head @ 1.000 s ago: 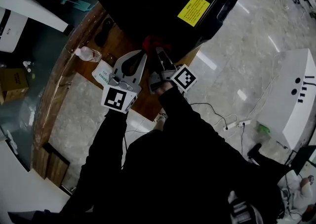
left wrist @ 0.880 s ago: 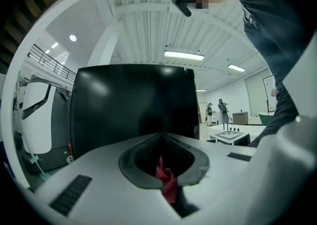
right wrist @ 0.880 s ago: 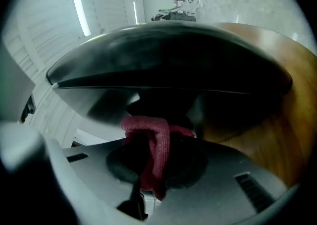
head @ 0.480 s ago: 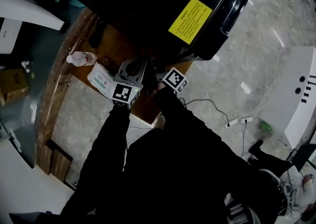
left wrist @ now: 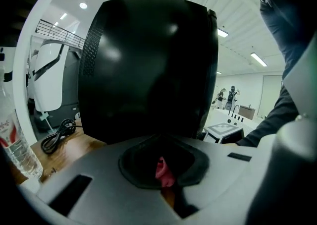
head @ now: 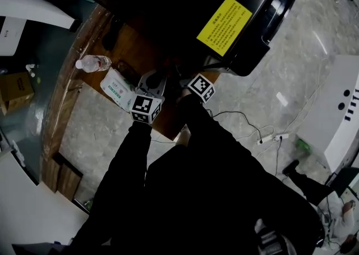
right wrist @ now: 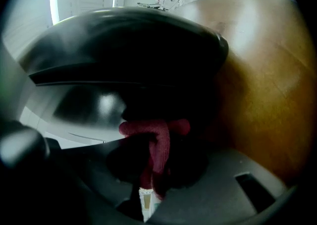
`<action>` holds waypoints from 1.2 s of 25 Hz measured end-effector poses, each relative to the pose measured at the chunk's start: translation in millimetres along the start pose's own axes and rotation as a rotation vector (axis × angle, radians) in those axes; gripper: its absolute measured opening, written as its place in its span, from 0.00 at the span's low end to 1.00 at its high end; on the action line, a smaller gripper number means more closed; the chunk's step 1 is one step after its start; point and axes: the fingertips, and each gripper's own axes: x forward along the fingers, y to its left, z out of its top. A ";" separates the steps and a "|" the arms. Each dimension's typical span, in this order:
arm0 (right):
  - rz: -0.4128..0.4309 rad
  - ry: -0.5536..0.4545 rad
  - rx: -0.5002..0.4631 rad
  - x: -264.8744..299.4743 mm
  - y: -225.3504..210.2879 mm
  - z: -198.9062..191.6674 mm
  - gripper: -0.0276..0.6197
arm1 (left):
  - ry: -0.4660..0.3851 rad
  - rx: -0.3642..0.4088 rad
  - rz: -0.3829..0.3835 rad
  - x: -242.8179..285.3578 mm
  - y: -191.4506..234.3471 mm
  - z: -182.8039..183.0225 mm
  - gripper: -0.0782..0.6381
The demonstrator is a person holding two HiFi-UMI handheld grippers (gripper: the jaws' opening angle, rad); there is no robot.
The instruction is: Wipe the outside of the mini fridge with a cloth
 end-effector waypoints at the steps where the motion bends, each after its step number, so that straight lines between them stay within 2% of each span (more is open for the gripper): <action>1: 0.003 0.008 -0.005 -0.4 -0.1 -0.1 0.17 | -0.003 -0.007 0.006 -4.5 -1.0 1.0 0.11; 3: 0.015 0.044 -0.063 -4.0 6.5 -3.0 0.17 | -0.016 -0.017 0.014 -16.9 -3.1 5.4 0.11; 5: 0.041 0.103 -0.185 -14.8 21.1 -10.7 0.17 | -0.037 -0.031 0.013 -34.7 -7.1 11.5 0.11; 8: 0.114 0.169 -0.409 -41.3 58.2 -19.8 0.17 | -0.070 -0.039 0.004 -64.2 -15.0 23.7 0.11; 12: 0.252 0.219 -0.748 -89.6 132.1 -37.7 0.17 | -0.111 -0.021 -0.002 -109.6 -29.8 45.3 0.11; 14: 0.319 0.267 -0.925 -112.7 165.9 -52.5 0.17 | -0.135 -0.008 -0.033 -129.9 -44.1 59.9 0.11; 16: 0.379 0.305 -1.045 -137.0 194.3 -65.8 0.17 | -0.158 -0.018 -0.085 -148.8 -64.1 76.0 0.11; 19: 0.446 0.299 -1.134 -172.9 235.5 -79.1 0.17 | -0.195 0.002 -0.149 -175.2 -92.3 101.4 0.11; 21: 0.452 0.268 -1.180 -192.9 257.8 -83.4 0.17 | -0.228 0.028 -0.158 -190.8 -104.3 118.7 0.11; 25: 0.502 0.239 -1.340 -233.1 290.4 -95.8 0.17 | -0.295 0.053 -0.157 -221.6 -126.6 149.1 0.11; 30: 0.581 0.281 -1.409 -269.5 330.2 -113.9 0.17 | -0.316 0.068 -0.199 -246.2 -147.7 163.2 0.11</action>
